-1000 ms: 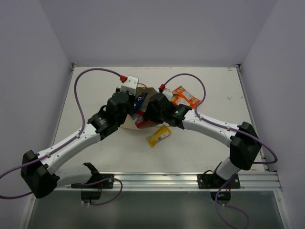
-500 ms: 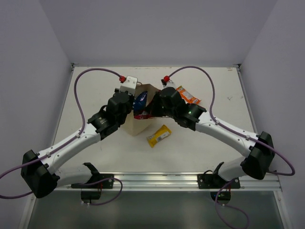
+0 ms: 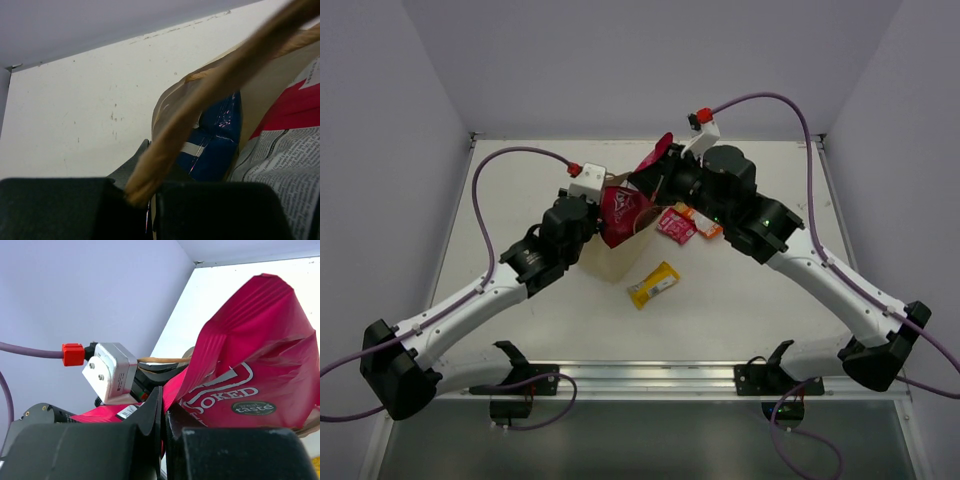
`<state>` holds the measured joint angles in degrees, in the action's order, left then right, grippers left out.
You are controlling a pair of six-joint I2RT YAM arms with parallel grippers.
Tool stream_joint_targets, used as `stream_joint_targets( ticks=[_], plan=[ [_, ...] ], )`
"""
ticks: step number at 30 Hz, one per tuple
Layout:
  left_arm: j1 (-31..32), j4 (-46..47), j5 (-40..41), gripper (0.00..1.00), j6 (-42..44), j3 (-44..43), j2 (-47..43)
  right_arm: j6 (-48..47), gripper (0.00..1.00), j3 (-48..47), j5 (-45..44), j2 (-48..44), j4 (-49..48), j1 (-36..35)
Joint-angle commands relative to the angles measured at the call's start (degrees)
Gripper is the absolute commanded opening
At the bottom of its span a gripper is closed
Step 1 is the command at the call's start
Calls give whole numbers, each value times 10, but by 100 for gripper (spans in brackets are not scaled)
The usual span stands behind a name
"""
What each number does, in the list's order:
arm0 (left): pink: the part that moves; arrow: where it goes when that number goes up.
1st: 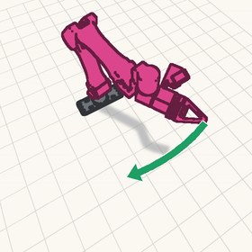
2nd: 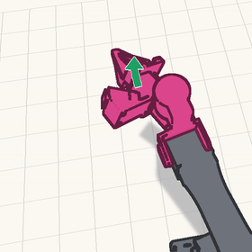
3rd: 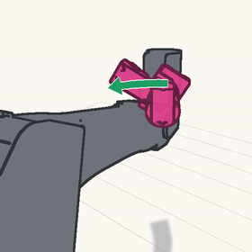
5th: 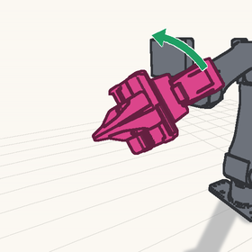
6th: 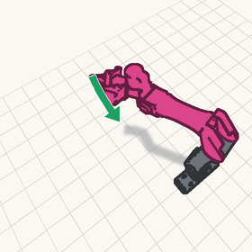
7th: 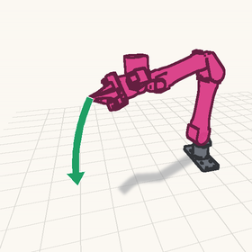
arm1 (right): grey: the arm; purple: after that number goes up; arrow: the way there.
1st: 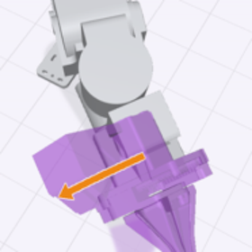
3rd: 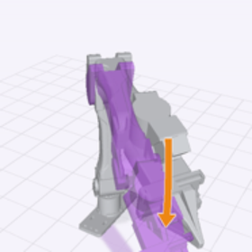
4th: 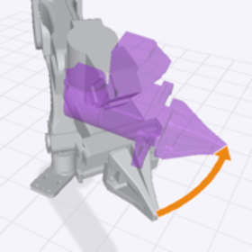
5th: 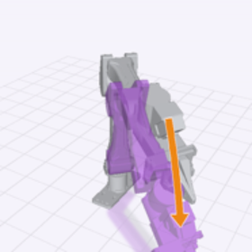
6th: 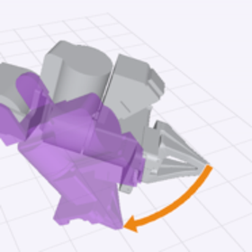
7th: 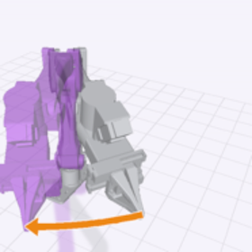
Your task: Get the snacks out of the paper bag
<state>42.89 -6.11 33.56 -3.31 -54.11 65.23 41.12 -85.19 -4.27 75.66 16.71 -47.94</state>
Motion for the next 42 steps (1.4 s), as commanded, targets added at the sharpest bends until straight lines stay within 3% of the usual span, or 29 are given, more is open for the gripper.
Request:
stream_joint_targets(
  ticks=[1,11,18,25,32,39,42],
  plan=[
    [1,23,15,0,15,2,-14,-36,0,-47,31,2,-50,7],
    [-44,2,29,0,9,-2,10,-59,0,-190,103,-2,-5,92],
    [-82,6,26,0,50,-10,2,-47,0,-141,109,-38,10,188],
    [-104,14,9,0,79,-11,-7,-23,0,-63,130,-21,15,344],
    [-104,38,-38,0,99,22,-20,-16,0,-78,146,130,-24,442],
    [-104,45,-56,0,111,35,-14,-27,0,-289,191,352,-55,477],
    [-104,48,-60,0,111,38,-11,-29,0,-285,217,381,-131,503]
  ],
)
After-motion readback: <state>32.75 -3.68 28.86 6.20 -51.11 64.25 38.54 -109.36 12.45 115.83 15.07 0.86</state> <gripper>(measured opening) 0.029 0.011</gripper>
